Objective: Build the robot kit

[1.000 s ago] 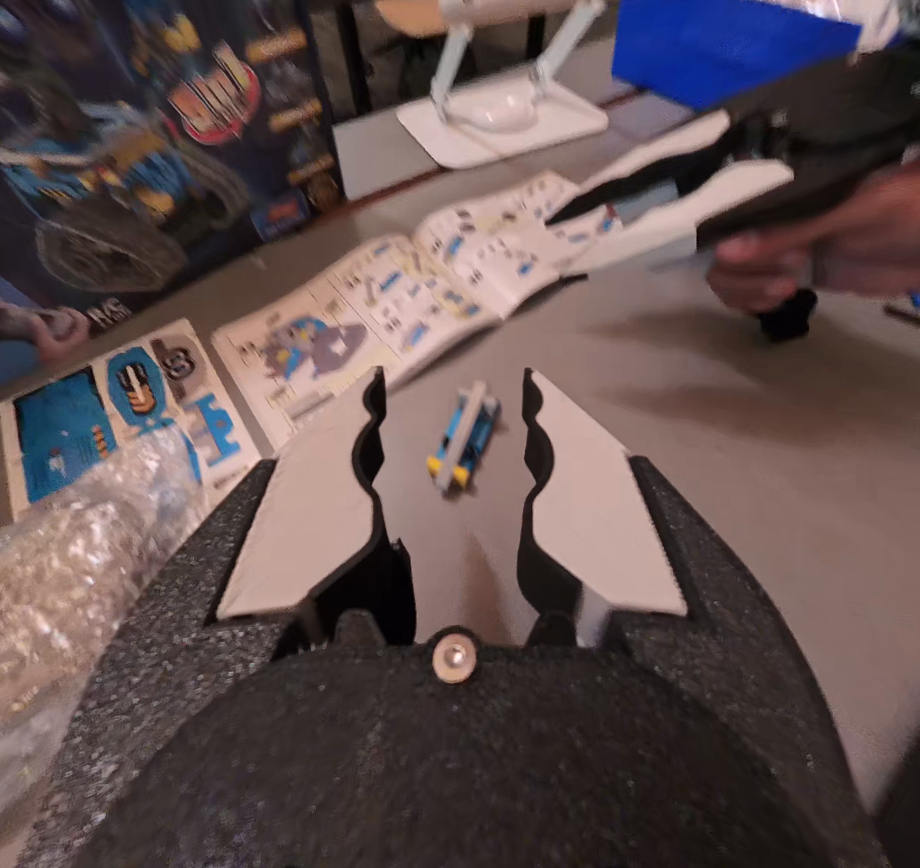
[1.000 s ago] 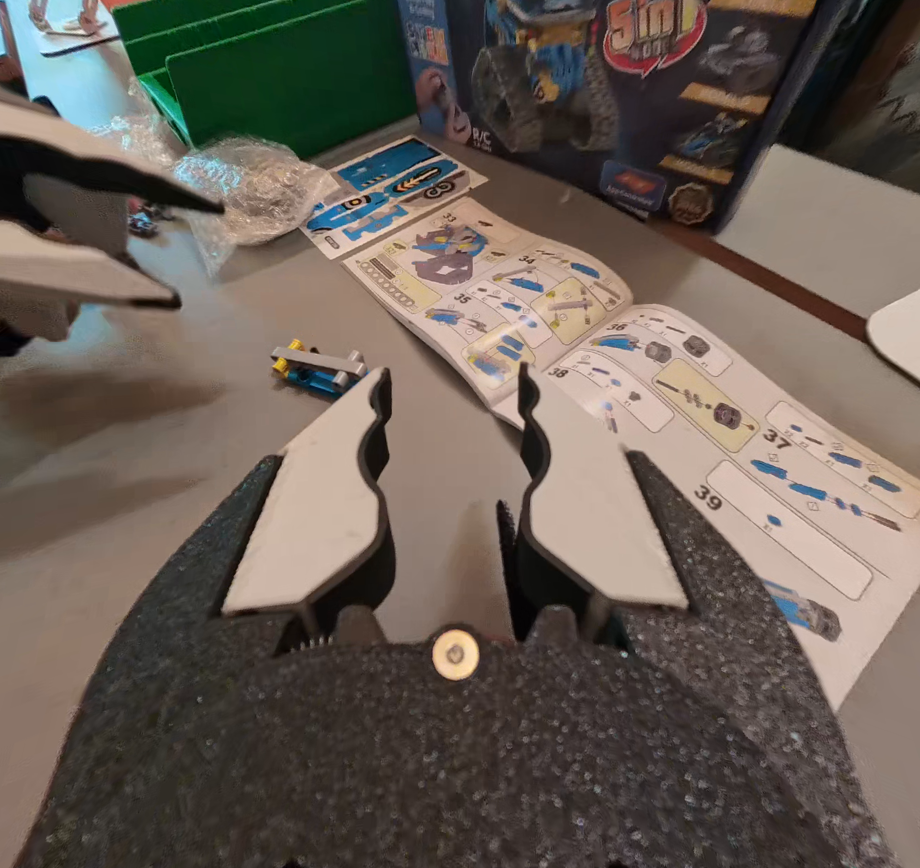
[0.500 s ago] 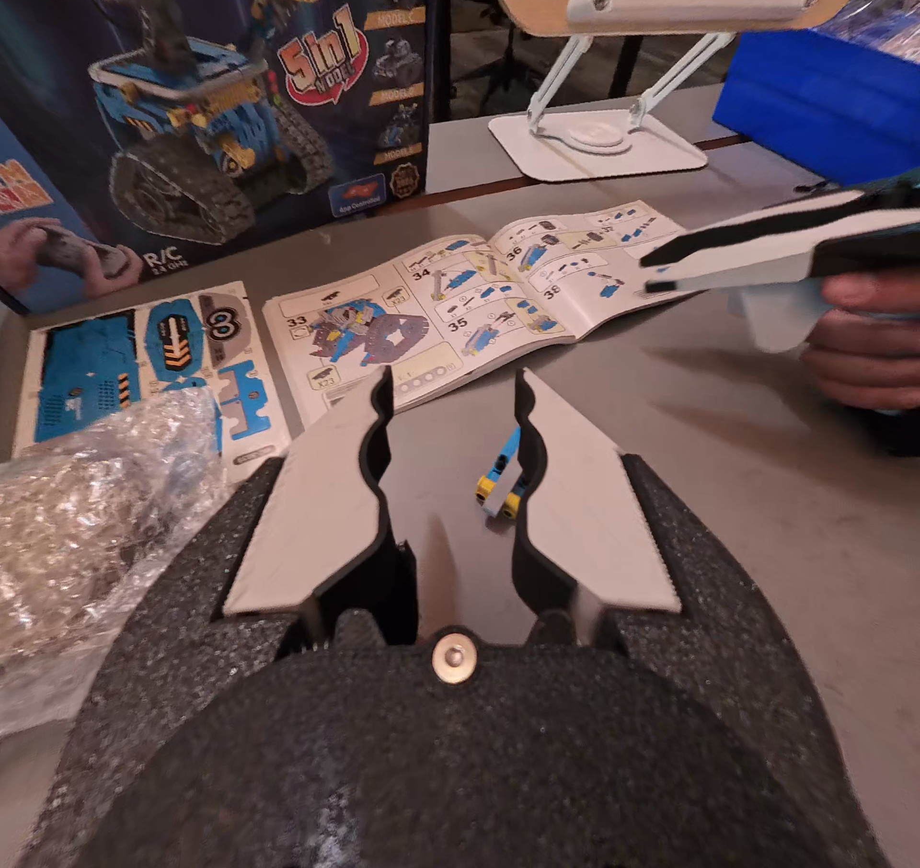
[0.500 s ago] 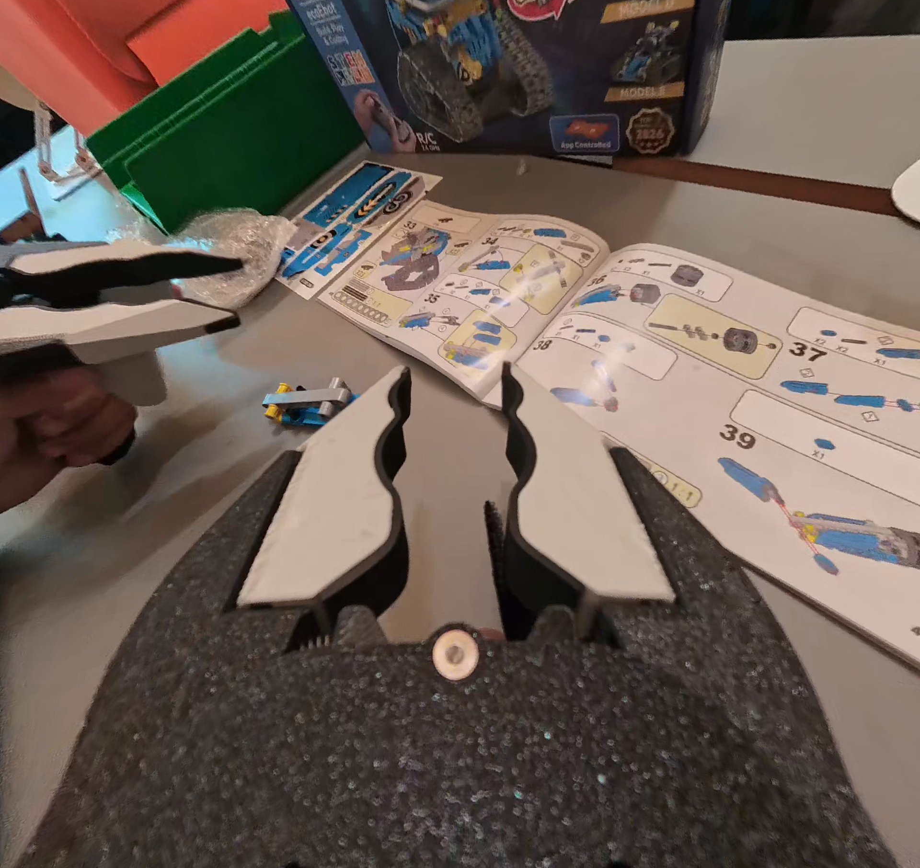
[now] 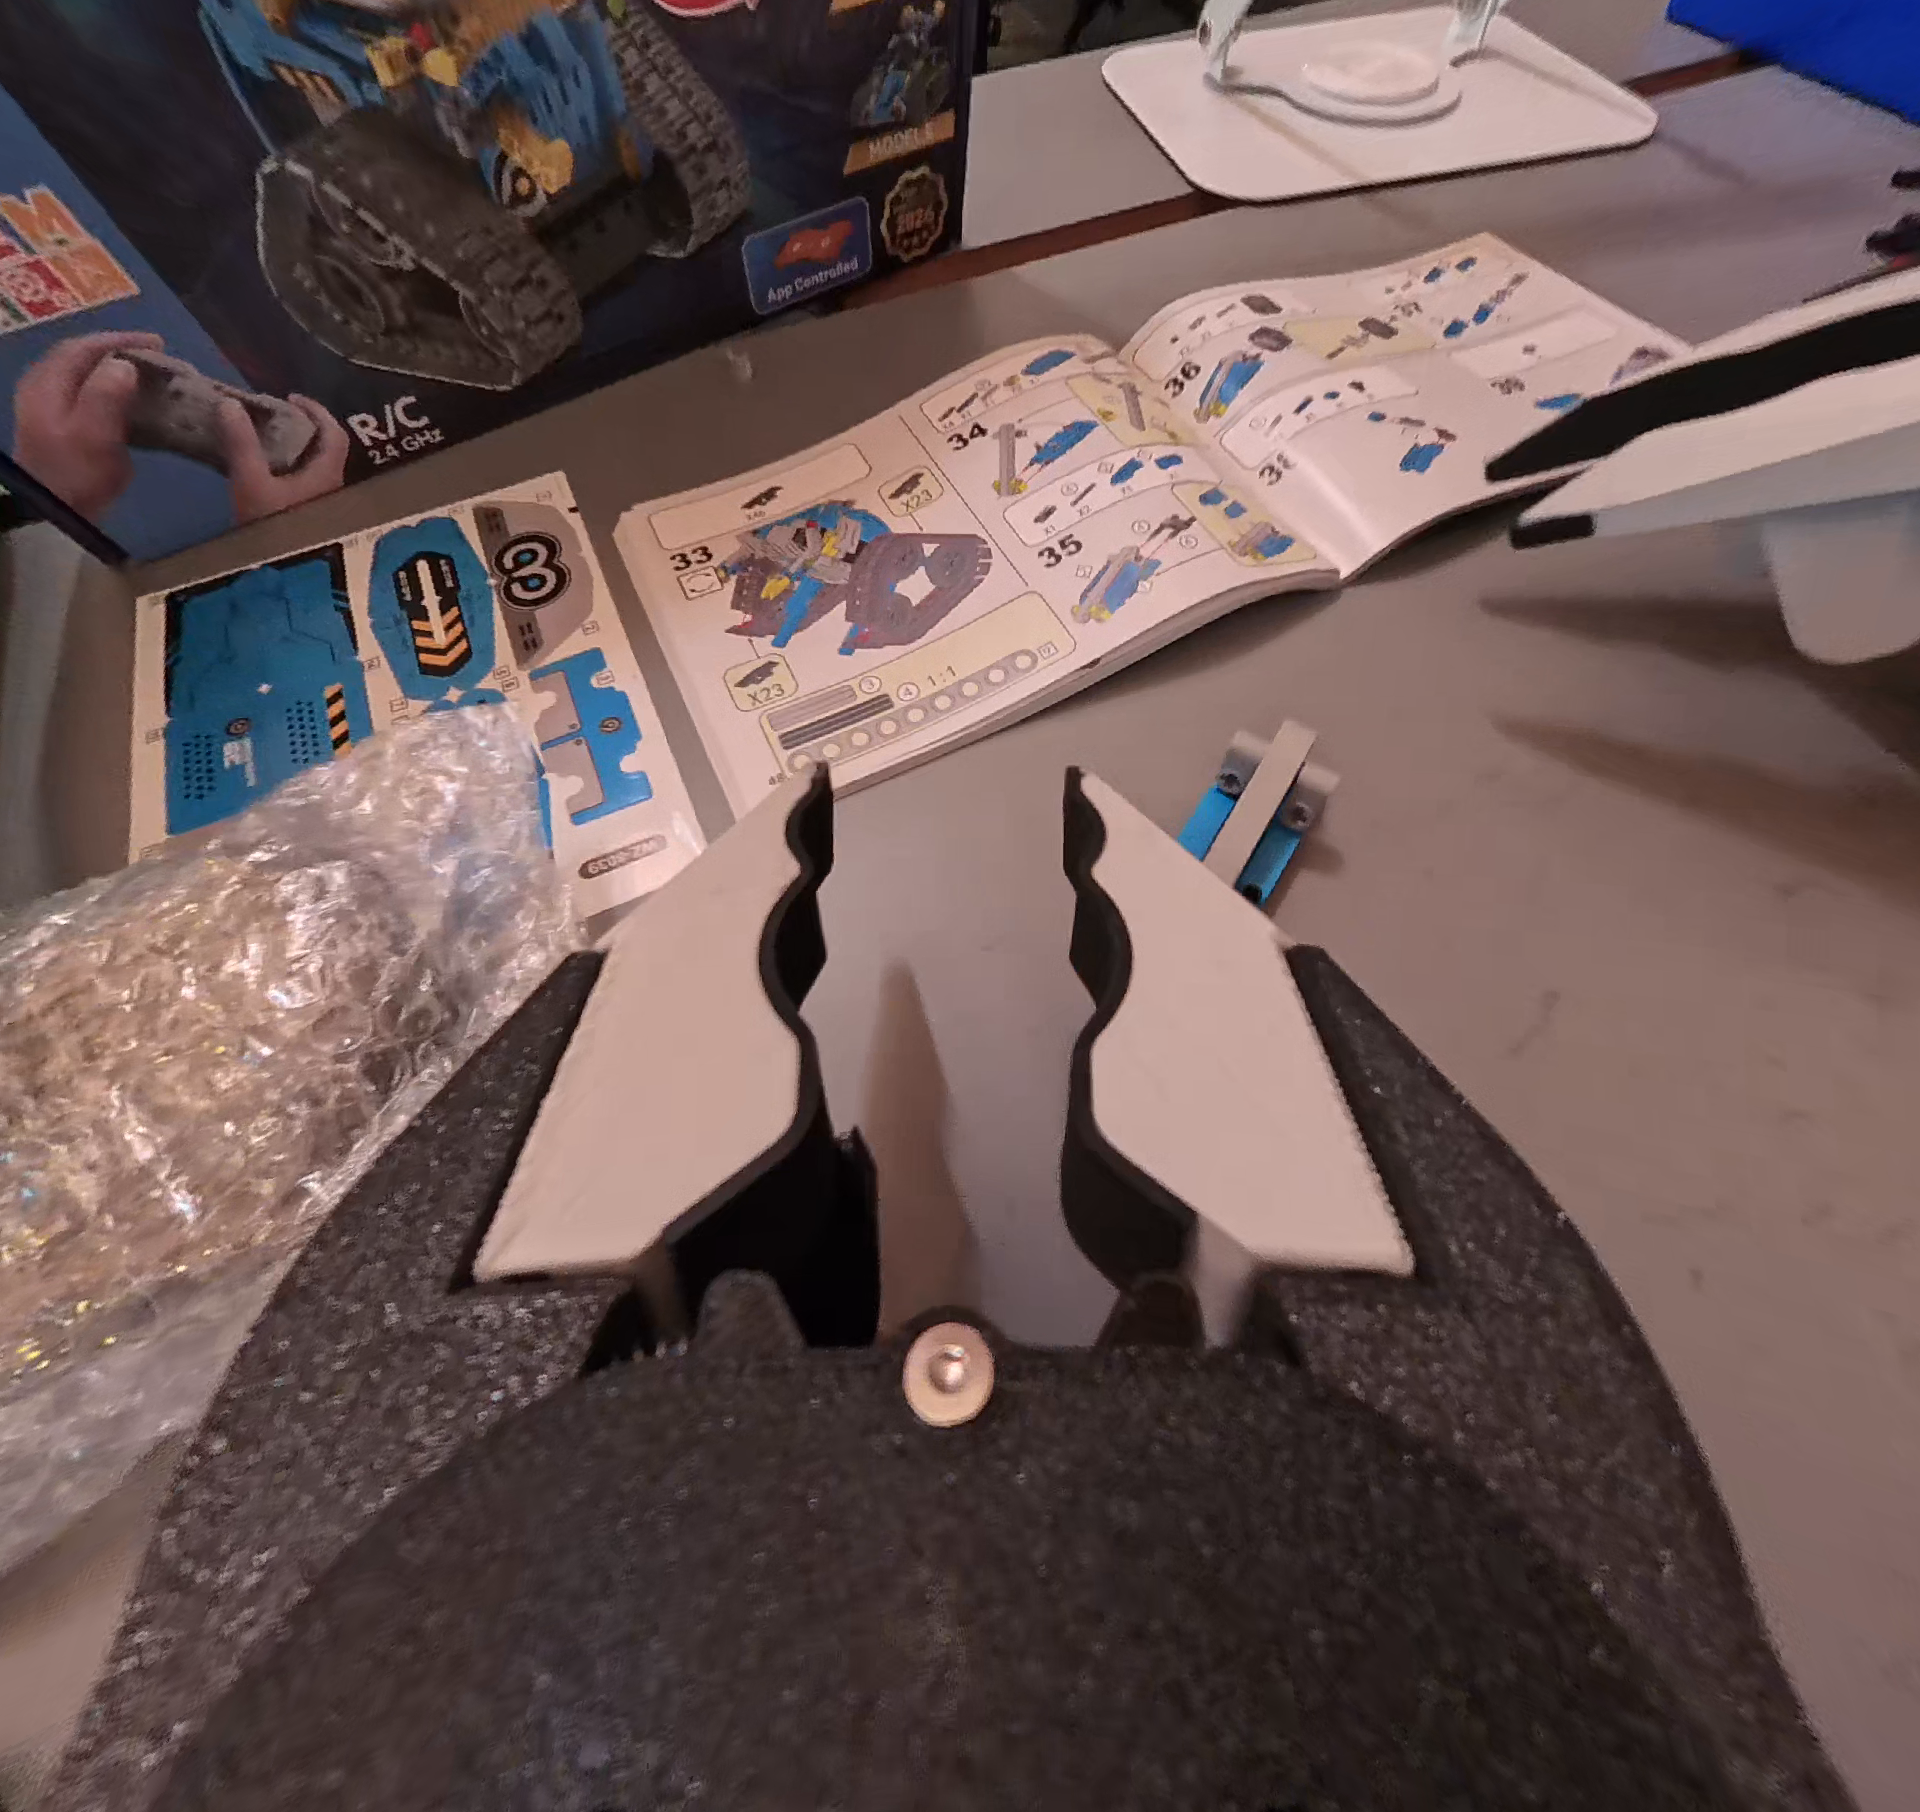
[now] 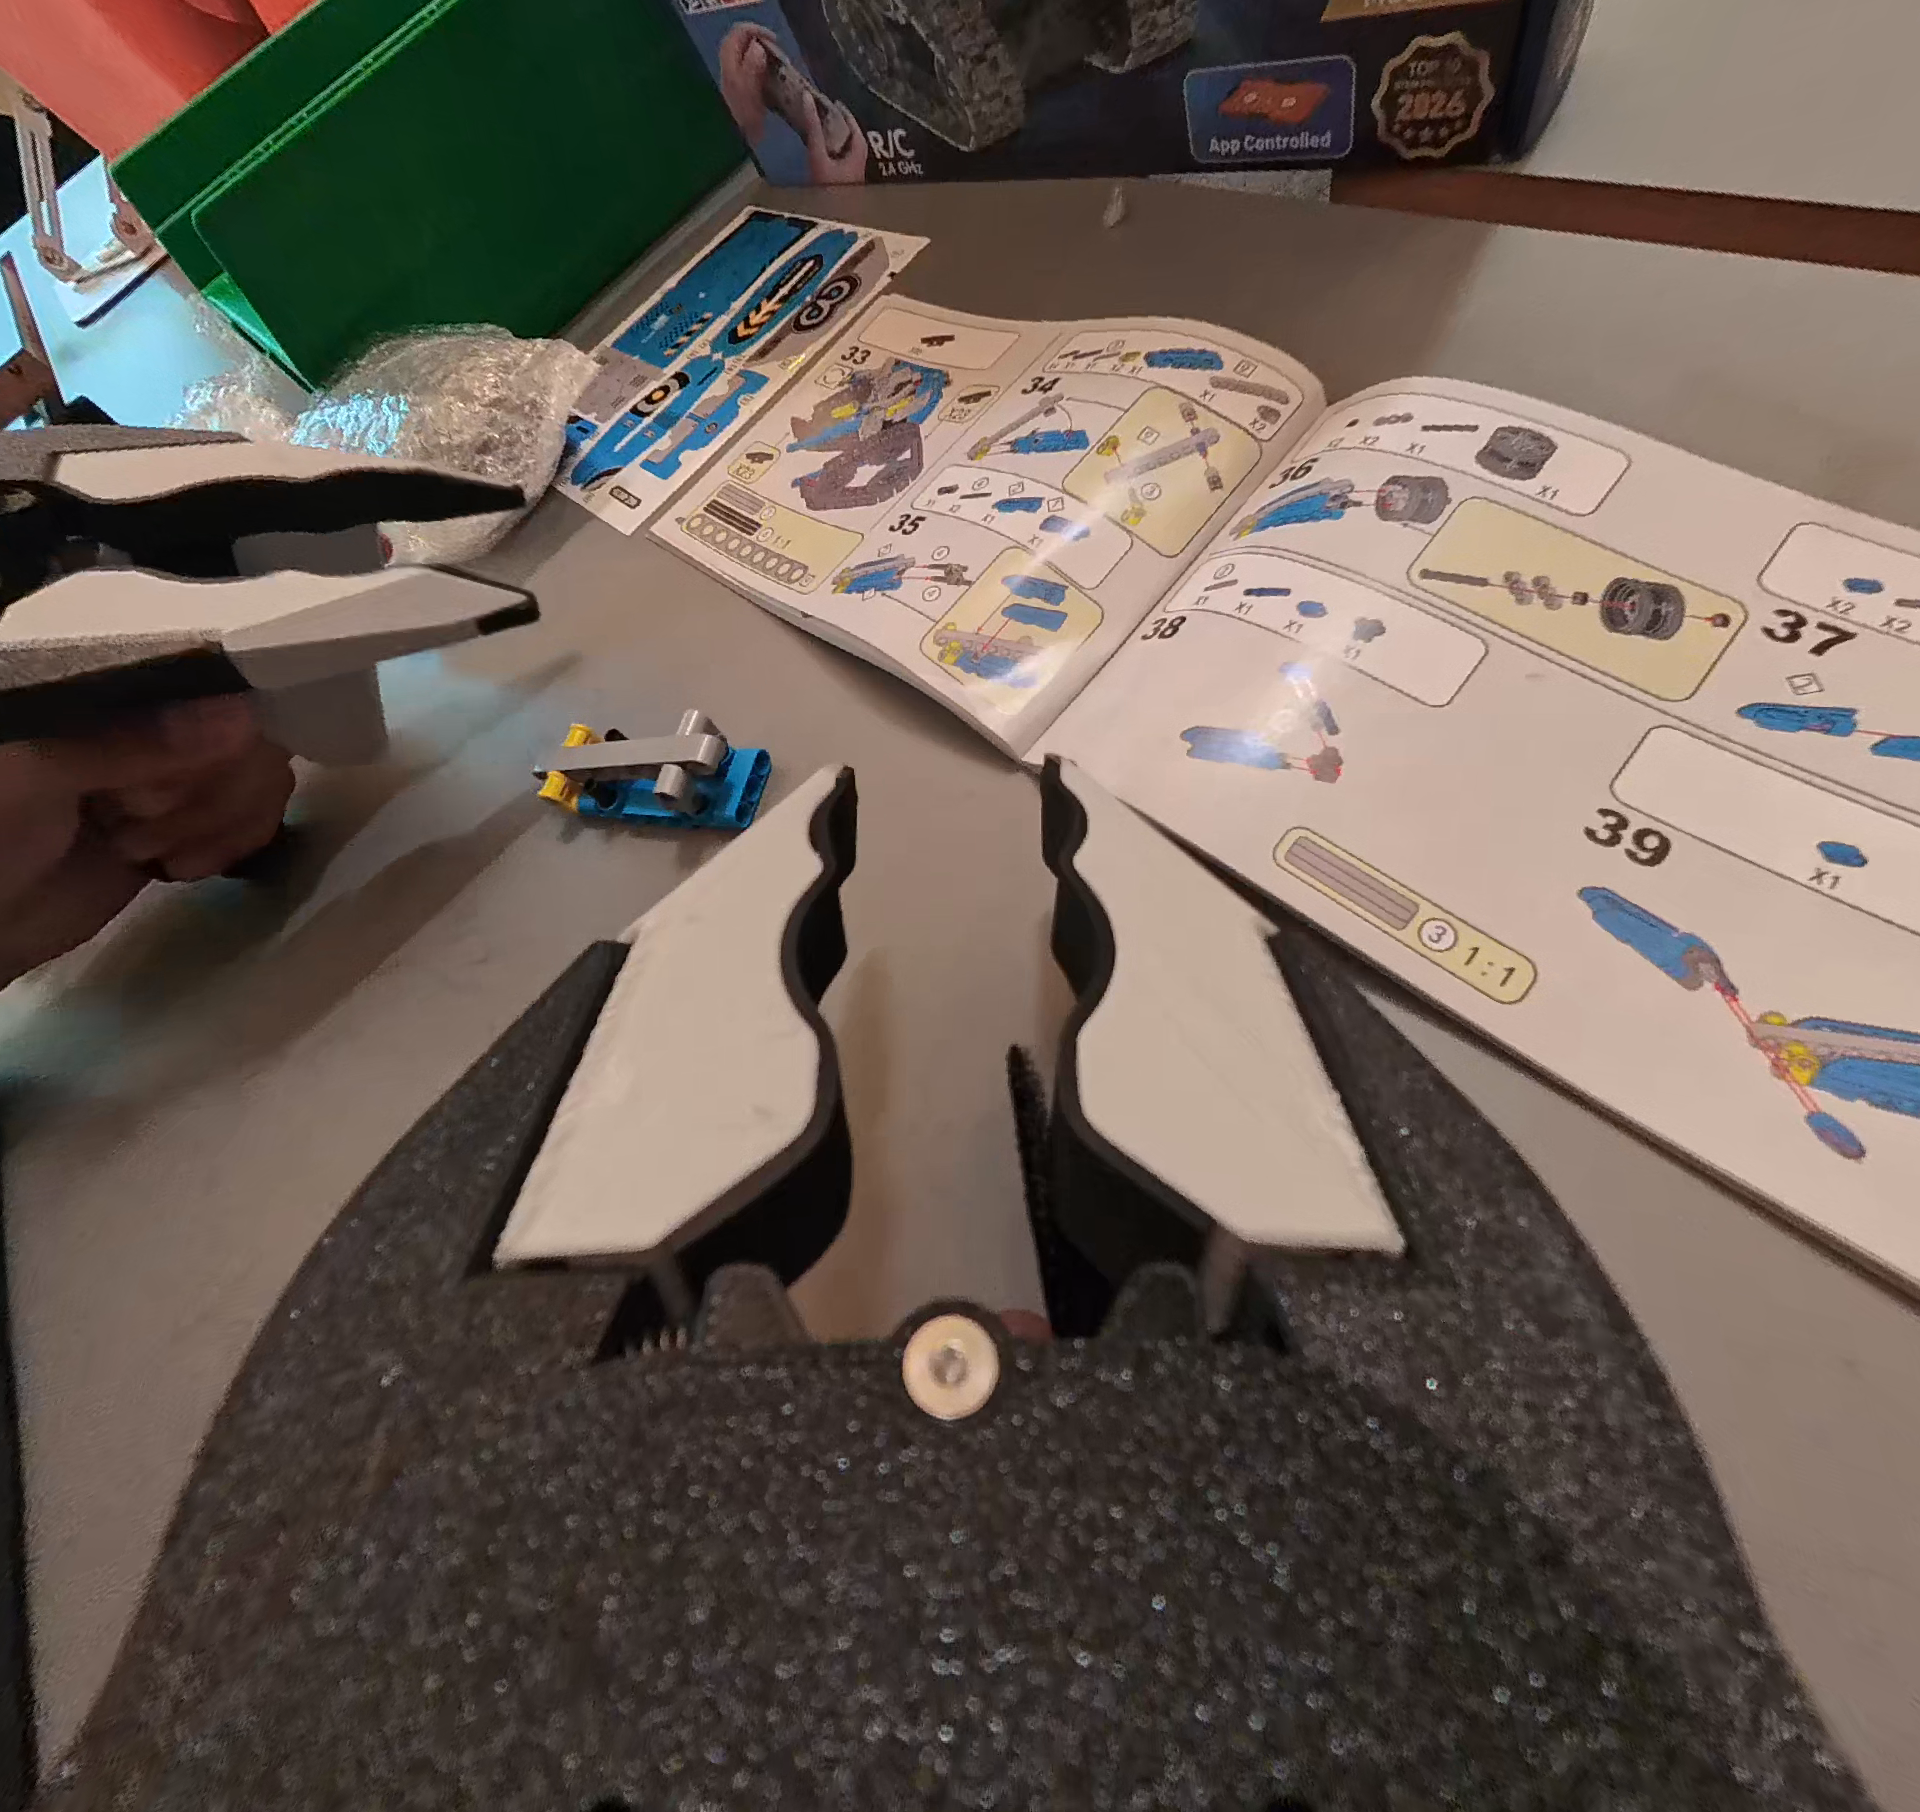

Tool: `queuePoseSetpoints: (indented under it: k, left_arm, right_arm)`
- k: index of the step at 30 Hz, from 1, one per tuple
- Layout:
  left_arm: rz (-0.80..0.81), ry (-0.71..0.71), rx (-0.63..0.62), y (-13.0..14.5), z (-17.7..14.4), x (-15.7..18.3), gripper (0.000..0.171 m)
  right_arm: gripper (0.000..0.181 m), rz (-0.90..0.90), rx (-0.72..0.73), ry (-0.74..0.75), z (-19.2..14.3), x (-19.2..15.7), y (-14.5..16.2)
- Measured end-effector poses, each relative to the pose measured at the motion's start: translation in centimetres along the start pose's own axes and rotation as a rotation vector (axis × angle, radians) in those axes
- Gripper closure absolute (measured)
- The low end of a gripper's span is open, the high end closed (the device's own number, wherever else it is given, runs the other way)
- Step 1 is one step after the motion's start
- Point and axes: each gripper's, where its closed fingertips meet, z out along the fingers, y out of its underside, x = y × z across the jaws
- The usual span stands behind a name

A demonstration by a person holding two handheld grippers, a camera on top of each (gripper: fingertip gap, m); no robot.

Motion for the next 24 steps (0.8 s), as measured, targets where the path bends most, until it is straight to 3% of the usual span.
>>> queuePoseSetpoints:
  k: [3,13,16,21,24]
  left_arm:
    - [-0.043,0.001,0.041,-0.6,-0.4,-0.4,0.130]
    - [0.034,-0.002,-0.031,0.6,0.2,0.4,0.131]
    - [0.046,-0.006,-0.043,0.8,0.2,0.5,0.131]
    - [0.077,-0.037,-0.065,1.2,0.3,0.3,0.131]
    - [0.087,-0.044,-0.083,1.5,0.5,0.2,0.131]
  right_arm:
    - [0.147,0.004,0.010,-0.003,-0.3,-0.1,-0.1]
    - [0.146,0.017,-0.012,0.014,0.1,-0.3,0.5]
    - [0.148,0.046,0.018,-0.012,-1.2,-1.0,-0.1]
    - [0.154,0.052,0.163,0.090,-4.9,1.0,-3.2]
    - [0.160,0.134,0.194,0.093,-6.0,2.9,-2.5]
